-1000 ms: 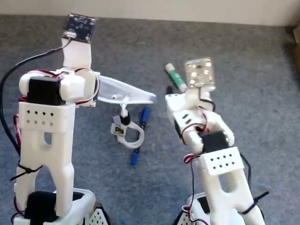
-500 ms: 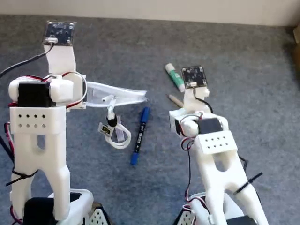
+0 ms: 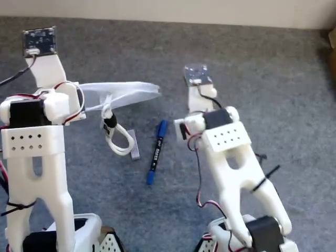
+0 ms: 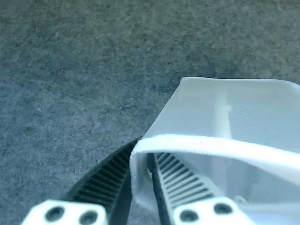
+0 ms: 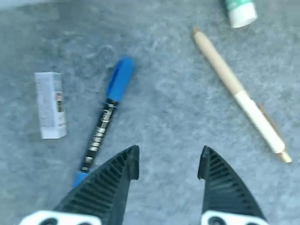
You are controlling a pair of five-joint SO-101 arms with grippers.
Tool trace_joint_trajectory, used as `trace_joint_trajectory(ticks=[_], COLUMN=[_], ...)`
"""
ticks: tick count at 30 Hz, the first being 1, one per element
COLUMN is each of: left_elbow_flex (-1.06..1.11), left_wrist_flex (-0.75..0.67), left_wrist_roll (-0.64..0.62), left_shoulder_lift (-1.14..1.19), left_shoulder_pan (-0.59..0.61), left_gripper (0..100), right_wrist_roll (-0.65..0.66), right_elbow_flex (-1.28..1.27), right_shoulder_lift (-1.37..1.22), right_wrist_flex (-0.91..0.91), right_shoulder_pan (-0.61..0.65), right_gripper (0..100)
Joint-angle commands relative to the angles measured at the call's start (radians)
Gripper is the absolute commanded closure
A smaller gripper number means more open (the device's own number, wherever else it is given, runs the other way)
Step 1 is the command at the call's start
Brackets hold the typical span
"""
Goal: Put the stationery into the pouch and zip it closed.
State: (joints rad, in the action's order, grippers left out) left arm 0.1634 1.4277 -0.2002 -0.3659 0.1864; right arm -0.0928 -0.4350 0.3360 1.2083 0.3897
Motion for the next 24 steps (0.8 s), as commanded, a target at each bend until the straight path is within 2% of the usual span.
trace_joint_trajectory(ticks=[1, 8, 14, 18, 24], left_elbow_flex=[0.03, 0.031, 0.114, 0.156, 0.163], left_wrist_flex=[-0.008, 0.012, -0.032, -0.097, -0.11], left_wrist_roll=[-0.014, -0.017, -0.031, -0.057, -0.057], left_shoulder_lift=[0.01, 0.01, 0.01, 0.01, 0.01], left_shoulder_pan=[0.045, 0.114, 0.105, 0.09, 0.09], left_gripper=[99, 99, 99, 99, 99], right_wrist_roll=[-0.08, -0.089, -0.095, -0.198, -0.219], right_elbow_flex=[0.222, 0.57, 0.883, 1.101, 1.368], right_shoulder_lift=[-0.097, -0.403, -0.71, -0.892, -1.102], right_wrist_flex=[0.104, 0.191, 0.266, 0.349, 0.453], right_shoulder_pan=[0.079, 0.071, 0.068, 0.073, 0.068], right_gripper=[80.4, 80.4, 80.7, 80.7, 80.7])
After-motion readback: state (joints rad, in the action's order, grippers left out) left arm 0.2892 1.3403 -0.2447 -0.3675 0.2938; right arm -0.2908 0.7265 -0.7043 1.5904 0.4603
